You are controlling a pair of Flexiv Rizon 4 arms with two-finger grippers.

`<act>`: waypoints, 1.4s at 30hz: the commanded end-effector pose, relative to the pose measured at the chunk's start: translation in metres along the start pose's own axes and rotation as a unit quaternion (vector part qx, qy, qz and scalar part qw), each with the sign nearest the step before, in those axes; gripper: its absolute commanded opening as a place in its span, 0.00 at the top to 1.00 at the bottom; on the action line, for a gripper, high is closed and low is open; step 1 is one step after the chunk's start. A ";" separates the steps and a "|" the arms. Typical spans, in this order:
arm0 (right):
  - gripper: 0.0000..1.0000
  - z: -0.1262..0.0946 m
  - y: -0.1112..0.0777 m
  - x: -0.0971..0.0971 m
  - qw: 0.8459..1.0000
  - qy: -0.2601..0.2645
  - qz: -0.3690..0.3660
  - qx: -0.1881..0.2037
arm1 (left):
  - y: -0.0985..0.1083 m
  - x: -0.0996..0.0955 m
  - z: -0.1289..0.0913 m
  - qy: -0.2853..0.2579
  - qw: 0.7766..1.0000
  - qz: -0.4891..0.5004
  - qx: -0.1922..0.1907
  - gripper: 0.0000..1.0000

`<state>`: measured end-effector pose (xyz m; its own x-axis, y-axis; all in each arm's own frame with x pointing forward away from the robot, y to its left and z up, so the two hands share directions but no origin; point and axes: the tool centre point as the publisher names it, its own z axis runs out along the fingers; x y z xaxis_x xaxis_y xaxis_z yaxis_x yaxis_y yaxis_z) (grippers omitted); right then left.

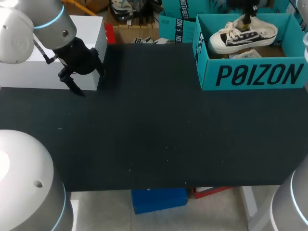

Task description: Take the shoe out of the shoebox, open the shoe tongue, remove and reinsert the insole, then place the shoe into the shoebox

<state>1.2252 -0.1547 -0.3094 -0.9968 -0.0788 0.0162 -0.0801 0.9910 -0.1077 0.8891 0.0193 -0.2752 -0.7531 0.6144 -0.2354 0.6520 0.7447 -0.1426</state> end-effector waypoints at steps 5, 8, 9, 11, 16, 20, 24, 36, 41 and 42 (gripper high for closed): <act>1.00 0.042 0.000 -0.014 0.999 0.048 0.013 -0.011 | 0.000 0.001 0.000 0.000 1.000 0.001 -0.001 0.00; 1.00 0.052 0.000 -0.016 0.999 0.050 0.018 -0.013 | 0.000 0.001 0.000 0.000 1.000 0.001 -0.001 0.00; 1.00 0.054 0.000 -0.017 0.998 0.051 0.020 -0.014 | 0.000 0.001 0.000 0.000 1.000 0.001 -0.001 0.00; 1.00 0.059 -0.001 -0.019 0.998 0.051 0.024 -0.017 | 0.000 0.001 0.000 0.000 1.000 0.001 -0.001 0.00; 1.00 0.069 0.003 -0.026 0.998 0.050 0.019 -0.021 | 0.000 0.001 0.000 0.000 1.000 0.001 -0.001 0.00; 1.00 0.076 0.008 -0.029 0.998 0.053 0.011 -0.025 | 0.000 0.001 0.000 0.000 1.000 0.001 -0.001 0.00; 1.00 0.082 0.011 -0.031 0.998 0.058 0.004 -0.024 | 0.000 0.001 0.000 0.000 1.000 0.001 -0.001 0.00; 0.88 0.097 0.016 -0.028 0.997 0.069 -0.005 -0.021 | 0.000 0.001 0.000 0.000 1.000 0.001 -0.001 0.00; 0.00 0.089 0.014 -0.024 0.997 0.071 -0.010 -0.020 | 0.000 0.001 0.000 0.000 1.000 0.001 -0.001 0.00; 0.00 0.087 0.014 -0.022 0.997 0.072 -0.012 -0.019 | 0.000 0.001 0.000 0.000 1.000 0.001 -0.001 0.00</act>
<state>1.2422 -0.1518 -0.3883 -0.9942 -0.0991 -0.0410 -0.0964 0.9934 -0.0628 0.8891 0.0193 -0.2752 -0.7531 0.6144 -0.2354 0.6521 0.7446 -0.1425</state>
